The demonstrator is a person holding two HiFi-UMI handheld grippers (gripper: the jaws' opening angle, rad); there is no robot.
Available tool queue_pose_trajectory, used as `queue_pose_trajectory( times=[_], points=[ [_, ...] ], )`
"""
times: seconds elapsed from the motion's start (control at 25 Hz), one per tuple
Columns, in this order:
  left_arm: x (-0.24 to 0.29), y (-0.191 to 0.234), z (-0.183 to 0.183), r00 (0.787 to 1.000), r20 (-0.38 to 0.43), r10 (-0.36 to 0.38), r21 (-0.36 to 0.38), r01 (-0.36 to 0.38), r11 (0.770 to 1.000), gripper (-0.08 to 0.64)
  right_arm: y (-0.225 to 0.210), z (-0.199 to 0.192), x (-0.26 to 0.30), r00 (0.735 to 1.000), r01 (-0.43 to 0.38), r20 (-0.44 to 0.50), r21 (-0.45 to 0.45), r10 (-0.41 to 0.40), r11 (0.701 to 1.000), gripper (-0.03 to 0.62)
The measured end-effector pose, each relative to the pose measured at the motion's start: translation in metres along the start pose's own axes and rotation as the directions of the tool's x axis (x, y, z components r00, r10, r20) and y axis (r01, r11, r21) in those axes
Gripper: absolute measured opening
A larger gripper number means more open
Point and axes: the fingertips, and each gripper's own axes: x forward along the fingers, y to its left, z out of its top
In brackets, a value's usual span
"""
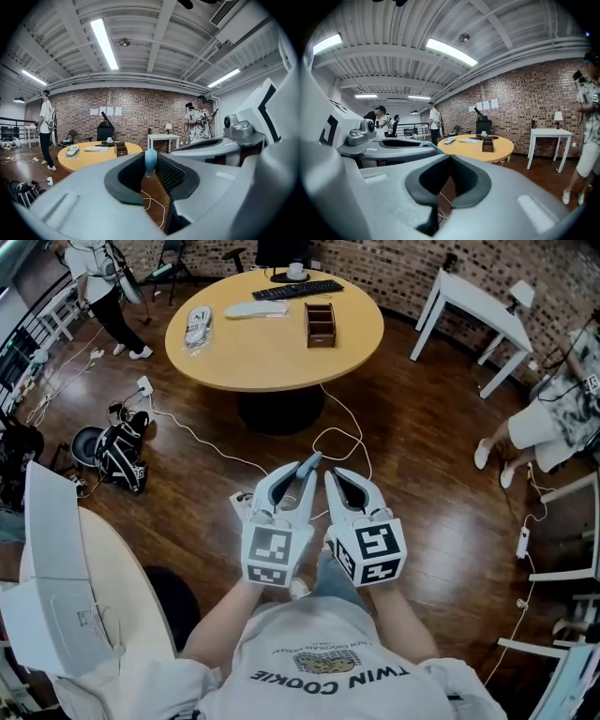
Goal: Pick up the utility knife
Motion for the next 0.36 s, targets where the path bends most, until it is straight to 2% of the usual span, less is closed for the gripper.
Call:
queue_pose_trajectory(
  times=[0.36],
  points=[
    [-0.027,-0.016,-0.003,1.0,-0.001,-0.022,-0.002,0.022,1.0,0.067,0.018,-0.004,-0.024,1.0,0.019,-0.014,-0.002,-0.019,1.0,0.0]
  ],
)
